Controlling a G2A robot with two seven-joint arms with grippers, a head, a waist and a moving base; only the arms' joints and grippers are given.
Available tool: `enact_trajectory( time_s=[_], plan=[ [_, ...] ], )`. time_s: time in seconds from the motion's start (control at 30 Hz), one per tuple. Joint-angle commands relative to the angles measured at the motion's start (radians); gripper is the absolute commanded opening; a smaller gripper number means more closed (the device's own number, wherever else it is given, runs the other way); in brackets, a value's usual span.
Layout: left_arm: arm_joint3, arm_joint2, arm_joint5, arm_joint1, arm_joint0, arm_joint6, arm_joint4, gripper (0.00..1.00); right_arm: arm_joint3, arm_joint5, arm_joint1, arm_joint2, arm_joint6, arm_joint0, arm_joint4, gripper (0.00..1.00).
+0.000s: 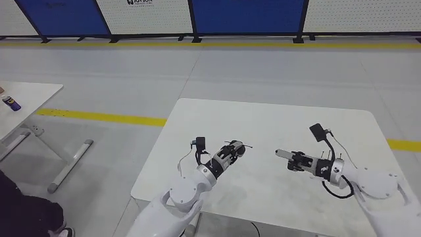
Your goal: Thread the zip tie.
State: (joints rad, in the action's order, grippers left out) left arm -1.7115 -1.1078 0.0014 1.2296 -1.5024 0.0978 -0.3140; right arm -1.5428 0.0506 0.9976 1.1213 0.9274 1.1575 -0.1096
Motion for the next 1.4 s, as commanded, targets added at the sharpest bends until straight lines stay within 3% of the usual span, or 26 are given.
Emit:
enact_trajectory(
  time_s=[0.0,0.2,0.27,0.43,0.57,0.7,0.87,1.0,1.1,1.13,1.27,1.37],
  plan=[
    [0.0,0.0,0.0,0.0,0.0,0.001,0.0,0.0,-0.001,0.003,0.0,-0.001,-0.044,0.001,-0.002,1.0],
    [0.008,-0.001,0.006,0.0,0.002,0.009,-0.013,0.0,-0.001,0.003,0.0,-0.001,-0.044,0.001,-0.002,1.0],
    [-0.008,-0.011,-0.005,-0.001,0.001,0.021,-0.016,0.0,-0.001,0.003,0.0,-0.001,-0.044,0.001,-0.002,1.0],
    [-0.14,-0.063,-0.058,-0.013,-0.051,0.074,-0.031,0.0,-0.001,0.003,0.0,-0.001,-0.044,0.001,-0.002,1.0],
    [-0.275,-0.113,-0.104,-0.023,-0.123,0.129,-0.068,0.0,-0.001,0.003,0.0,-0.001,-0.044,0.001,-0.002,1.0],
    [-0.375,-0.145,-0.126,-0.032,-0.181,0.182,-0.089,0.0,-0.001,0.003,0.0,-0.001,-0.044,0.001,-0.002,1.0],
    [-0.426,-0.17,-0.138,-0.038,-0.223,0.203,-0.077,0.0,-0.001,0.003,0.0,-0.001,-0.044,0.001,-0.002,1.0],
    [-0.403,-0.171,-0.119,-0.038,-0.214,0.168,-0.043,0.0,-0.001,0.003,0.0,-0.001,-0.044,0.001,-0.002,1.0],
    [-0.344,-0.154,-0.073,-0.035,-0.181,0.092,0.052,0.0,-0.001,0.003,0.0,-0.001,-0.044,0.001,-0.002,1.0],
    [-0.312,-0.13,-0.049,-0.032,-0.168,0.065,0.087,0.0,-0.001,0.003,0.0,-0.001,-0.044,0.001,-0.002,1.0],
    [-0.202,-0.066,0.028,-0.024,-0.112,0.059,0.11,0.0,-0.001,0.003,0.0,-0.001,-0.044,0.001,-0.002,1.0],
    [-0.135,-0.038,0.051,-0.018,-0.083,0.05,0.095,0.0,-0.001,0.003,0.0,-0.001,-0.044,0.001,-0.002,1.0]
  ],
)
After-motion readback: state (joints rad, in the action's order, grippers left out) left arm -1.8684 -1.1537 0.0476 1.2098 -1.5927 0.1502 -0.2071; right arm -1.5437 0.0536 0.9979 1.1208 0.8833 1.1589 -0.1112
